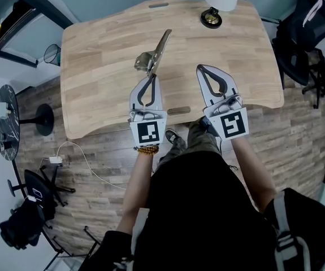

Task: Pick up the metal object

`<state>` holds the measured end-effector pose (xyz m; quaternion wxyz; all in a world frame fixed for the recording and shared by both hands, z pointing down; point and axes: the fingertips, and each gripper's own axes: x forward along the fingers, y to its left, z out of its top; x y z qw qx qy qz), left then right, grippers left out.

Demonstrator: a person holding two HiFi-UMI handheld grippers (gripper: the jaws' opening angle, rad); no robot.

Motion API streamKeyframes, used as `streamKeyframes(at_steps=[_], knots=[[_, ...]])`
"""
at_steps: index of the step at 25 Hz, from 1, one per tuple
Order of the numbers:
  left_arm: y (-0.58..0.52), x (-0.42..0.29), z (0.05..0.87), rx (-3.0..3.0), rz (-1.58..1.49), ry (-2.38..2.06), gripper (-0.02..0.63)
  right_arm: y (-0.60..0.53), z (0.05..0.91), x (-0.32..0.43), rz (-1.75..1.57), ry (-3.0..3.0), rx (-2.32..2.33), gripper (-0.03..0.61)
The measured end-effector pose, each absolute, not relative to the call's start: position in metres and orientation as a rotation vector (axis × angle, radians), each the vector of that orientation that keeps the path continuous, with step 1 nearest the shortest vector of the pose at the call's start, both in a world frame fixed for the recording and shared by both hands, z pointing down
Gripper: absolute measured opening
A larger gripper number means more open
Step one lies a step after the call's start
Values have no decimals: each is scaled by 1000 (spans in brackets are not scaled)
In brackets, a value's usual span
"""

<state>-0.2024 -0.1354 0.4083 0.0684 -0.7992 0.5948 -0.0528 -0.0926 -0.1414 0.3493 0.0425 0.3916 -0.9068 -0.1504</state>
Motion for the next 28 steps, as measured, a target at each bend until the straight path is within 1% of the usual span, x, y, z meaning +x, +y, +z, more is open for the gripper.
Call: streamKeyframes(at_steps=[18,28], knots=[[-136,-201,425,-2436,-187,1791,20,-141,355,-96,-447,-2780,1134,-11],[-138,-200,452,-2504,-207,1810,20,-143,362,-97,-413,-2770,1136,-11]])
